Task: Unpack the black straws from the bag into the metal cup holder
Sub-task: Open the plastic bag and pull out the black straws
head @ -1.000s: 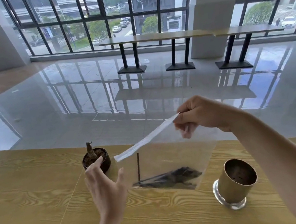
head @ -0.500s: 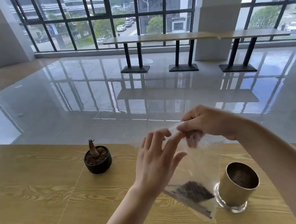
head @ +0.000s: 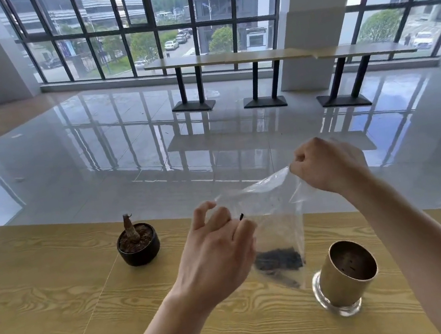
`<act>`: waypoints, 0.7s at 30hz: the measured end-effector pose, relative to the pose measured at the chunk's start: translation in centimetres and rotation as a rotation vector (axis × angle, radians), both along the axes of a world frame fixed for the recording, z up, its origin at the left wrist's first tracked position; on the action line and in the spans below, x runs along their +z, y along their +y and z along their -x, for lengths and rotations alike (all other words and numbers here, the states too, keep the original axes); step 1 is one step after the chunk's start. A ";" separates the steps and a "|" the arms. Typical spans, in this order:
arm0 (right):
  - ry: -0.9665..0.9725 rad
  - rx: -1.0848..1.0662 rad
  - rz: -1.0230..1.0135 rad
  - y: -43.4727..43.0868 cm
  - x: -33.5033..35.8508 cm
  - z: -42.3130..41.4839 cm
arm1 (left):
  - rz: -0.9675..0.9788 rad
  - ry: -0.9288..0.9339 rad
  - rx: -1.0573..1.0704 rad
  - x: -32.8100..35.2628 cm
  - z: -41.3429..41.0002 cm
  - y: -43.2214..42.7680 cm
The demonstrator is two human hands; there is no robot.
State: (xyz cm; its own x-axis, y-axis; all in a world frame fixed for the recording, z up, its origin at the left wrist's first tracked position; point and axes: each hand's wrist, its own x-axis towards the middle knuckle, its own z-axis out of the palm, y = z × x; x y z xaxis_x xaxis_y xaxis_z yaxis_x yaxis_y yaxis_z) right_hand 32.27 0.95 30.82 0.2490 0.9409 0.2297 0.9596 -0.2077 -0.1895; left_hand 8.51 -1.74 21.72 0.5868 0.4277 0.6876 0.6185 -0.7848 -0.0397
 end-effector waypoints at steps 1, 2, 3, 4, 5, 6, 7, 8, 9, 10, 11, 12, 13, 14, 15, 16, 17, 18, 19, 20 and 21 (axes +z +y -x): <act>-0.018 0.012 0.020 0.0 0.1 0.0 | -0.005 0.014 0.014 0.3 0.0 0.1; -0.025 0.036 0.036 -0.1 0.2 0.0 | -0.016 0.016 0.022 0.5 0.0 0.2; -0.018 0.068 0.059 -0.1 0.4 0.0 | -0.030 0.009 0.024 0.7 0.0 0.3; 0.012 0.108 0.082 0.0 0.5 0.0 | -0.046 -0.002 0.018 0.8 0.0 0.3; 0.045 0.143 0.122 0.1 0.6 0.0 | -0.060 -0.015 0.005 0.8 -0.1 0.3; 0.066 0.177 0.158 0.2 0.7 0.3 | -0.072 -0.027 -0.009 0.8 -0.1 0.3; 0.058 0.197 0.188 0.4 0.8 0.6 | -0.078 -0.036 -0.022 0.6 0.0 0.3; 0.039 0.203 0.198 0.7 0.8 0.8 | -0.078 -0.042 -0.027 0.4 0.1 0.2; 0.010 0.196 0.199 1.1 0.8 1.0 | -0.070 -0.046 -0.023 0.1 0.3 0.2; -0.010 0.188 0.189 1.4 0.9 1.2 | -0.056 -0.055 -0.012 -0.1 0.5 0.2; -0.010 0.180 0.171 1.7 1.0 1.4 | -0.038 -0.077 0.000 -0.4 0.7 0.1; 0.053 0.192 0.144 2.1 1.2 1.5 | -0.021 -0.111 0.009 -0.6 0.9 0.1; 0.190 0.231 0.126 2.4 1.3 1.6 | -0.007 -0.151 0.014 -0.7 1.0 0.1; 0.393 0.296 0.116 2.6 1.5 1.8 | 0.005 -0.188 0.020 -0.7 1.1 0.1; 0.608 0.360 0.105 2.5 1.6 2.1 | 0.018 -0.220 0.030 -0.6 1.0 0.2; 0.776 0.400 0.067 2.2 1.5 2.1 | 0.035 -0.248 0.047 -0.5 0.9 0.3; 0.879 0.413 0.004 1.8 1.0 1.8 | 0.053 -0.277 0.071 -0.3 0.8 0.5; 0.934 0.401 -0.077 1.0 0.1 1.0 | 0.072 -0.305 0.099 0.0 0.7 0.7; 0.950 0.372 -0.156 0.0 -1.4 0.0 | 0.092 -0.329 0.125 0.2 0.6 0.9; 0.960 0.337 -0.204 -1.2 -3.5 -1.2 | 0.111 -0.348 0.147 0.4 0.5 1.1; 0.985 0.302 -0.206 -2.6 -5.9 -2.2 | 0.125 -0.360 0.165 0.5 0.4 1.3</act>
